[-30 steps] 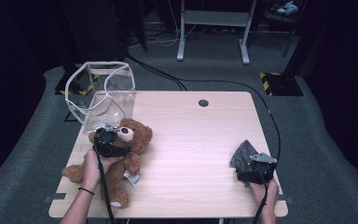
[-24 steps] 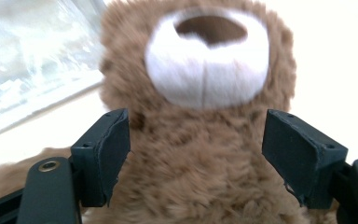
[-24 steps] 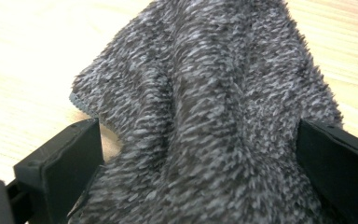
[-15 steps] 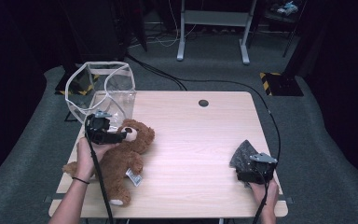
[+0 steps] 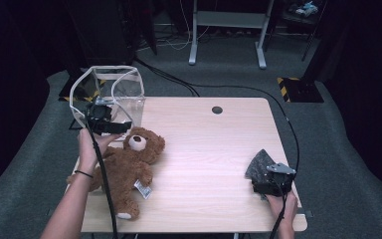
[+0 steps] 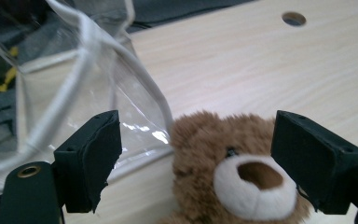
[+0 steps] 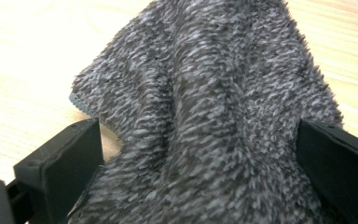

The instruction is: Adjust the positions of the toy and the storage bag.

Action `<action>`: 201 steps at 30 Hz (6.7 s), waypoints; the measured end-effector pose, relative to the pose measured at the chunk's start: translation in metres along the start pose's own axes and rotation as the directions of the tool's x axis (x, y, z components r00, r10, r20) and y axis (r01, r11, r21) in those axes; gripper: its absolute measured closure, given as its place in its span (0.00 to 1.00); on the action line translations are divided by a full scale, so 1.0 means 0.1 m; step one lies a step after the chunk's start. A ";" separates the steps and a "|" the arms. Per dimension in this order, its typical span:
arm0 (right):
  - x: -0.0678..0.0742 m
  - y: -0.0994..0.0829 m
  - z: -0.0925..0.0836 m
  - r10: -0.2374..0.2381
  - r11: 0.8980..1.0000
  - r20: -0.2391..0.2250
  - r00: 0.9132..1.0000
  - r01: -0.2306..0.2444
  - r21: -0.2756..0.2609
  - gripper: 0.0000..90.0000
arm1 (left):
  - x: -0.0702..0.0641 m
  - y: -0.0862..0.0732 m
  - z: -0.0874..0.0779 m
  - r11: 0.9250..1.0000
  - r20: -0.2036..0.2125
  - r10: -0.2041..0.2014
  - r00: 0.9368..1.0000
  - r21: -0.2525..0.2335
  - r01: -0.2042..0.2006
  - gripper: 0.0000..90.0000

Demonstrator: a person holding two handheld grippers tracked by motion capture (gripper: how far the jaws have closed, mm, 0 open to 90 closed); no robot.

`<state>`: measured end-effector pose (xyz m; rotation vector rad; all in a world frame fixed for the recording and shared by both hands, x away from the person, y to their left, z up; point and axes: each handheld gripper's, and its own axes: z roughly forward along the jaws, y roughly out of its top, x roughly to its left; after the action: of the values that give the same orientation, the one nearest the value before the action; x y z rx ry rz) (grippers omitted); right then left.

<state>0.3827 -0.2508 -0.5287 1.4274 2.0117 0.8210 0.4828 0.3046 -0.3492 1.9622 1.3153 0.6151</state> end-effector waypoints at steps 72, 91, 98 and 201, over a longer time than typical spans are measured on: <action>0.00 0.00 0.00 0.002 1.000 -0.002 1.000 -0.002 -0.001 0.01 | 0.08 0.68 0.88 0.997 0.037 0.077 0.996 -0.031 -0.076 0.96; 0.00 0.00 0.00 0.000 1.000 0.000 1.000 0.000 -0.002 0.01 | -0.23 0.76 0.98 0.987 0.130 0.154 0.979 -0.055 -0.148 0.96; 0.00 0.00 0.00 0.002 1.000 -0.002 1.000 -0.002 -0.002 0.01 | -0.34 0.80 1.02 0.984 0.162 0.175 0.971 -0.061 -0.167 0.96; 0.01 0.00 0.00 0.005 1.000 0.000 1.000 -0.005 0.000 0.02 | 0.00 0.66 0.89 0.998 0.154 0.015 0.988 0.060 -0.025 0.74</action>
<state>0.3821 -0.2503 -0.5287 1.4335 2.0087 0.8229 0.5856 0.2626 -0.3572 2.0319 1.2345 0.4277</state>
